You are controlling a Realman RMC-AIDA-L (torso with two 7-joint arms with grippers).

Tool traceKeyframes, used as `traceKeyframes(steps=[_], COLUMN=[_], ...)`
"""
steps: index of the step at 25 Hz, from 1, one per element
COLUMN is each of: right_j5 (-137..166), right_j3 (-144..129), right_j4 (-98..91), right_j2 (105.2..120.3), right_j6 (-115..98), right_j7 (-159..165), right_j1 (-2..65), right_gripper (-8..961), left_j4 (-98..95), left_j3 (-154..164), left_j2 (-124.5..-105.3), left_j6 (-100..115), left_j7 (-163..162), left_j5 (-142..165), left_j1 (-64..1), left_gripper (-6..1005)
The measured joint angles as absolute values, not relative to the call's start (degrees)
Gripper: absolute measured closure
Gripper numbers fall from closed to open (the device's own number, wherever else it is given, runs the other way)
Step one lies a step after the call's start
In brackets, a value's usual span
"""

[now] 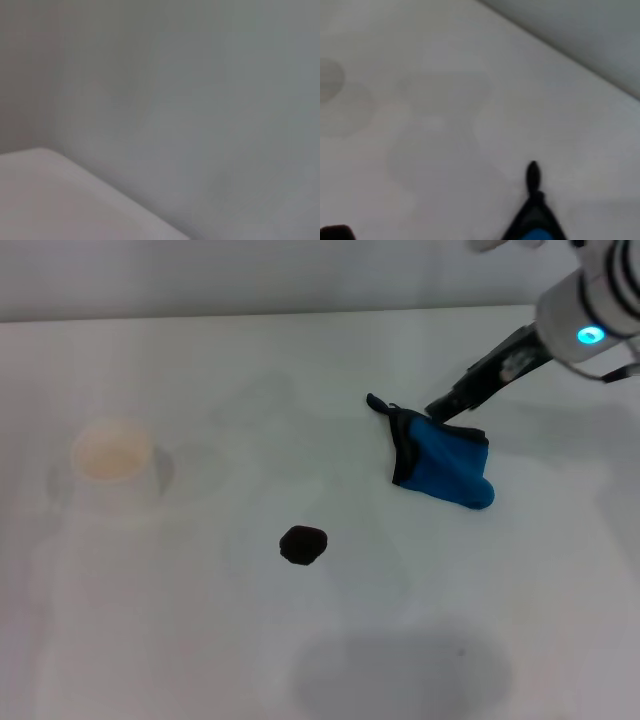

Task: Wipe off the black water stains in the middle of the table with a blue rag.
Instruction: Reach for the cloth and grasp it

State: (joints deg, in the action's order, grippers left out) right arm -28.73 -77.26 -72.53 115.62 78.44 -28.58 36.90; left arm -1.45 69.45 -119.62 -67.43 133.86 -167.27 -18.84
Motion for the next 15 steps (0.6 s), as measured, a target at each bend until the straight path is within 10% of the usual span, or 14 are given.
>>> traceKeyframes(steps=[15], right_j5=[-29.0], right_j3=[-85.8], right_j4=[-56.0], right_j2=[115.82], right_j6=[71.5], right_j7=[-24.2], right_j1=[43.9], right_gripper=[128], left_j4=[-1.7], left_j3=[69.4], left_j2=[-119.53], left_j6=[-63.4], left_j7=[134.0], left_j5=[-166.6], left_j1=[-21.9], left_gripper=[109])
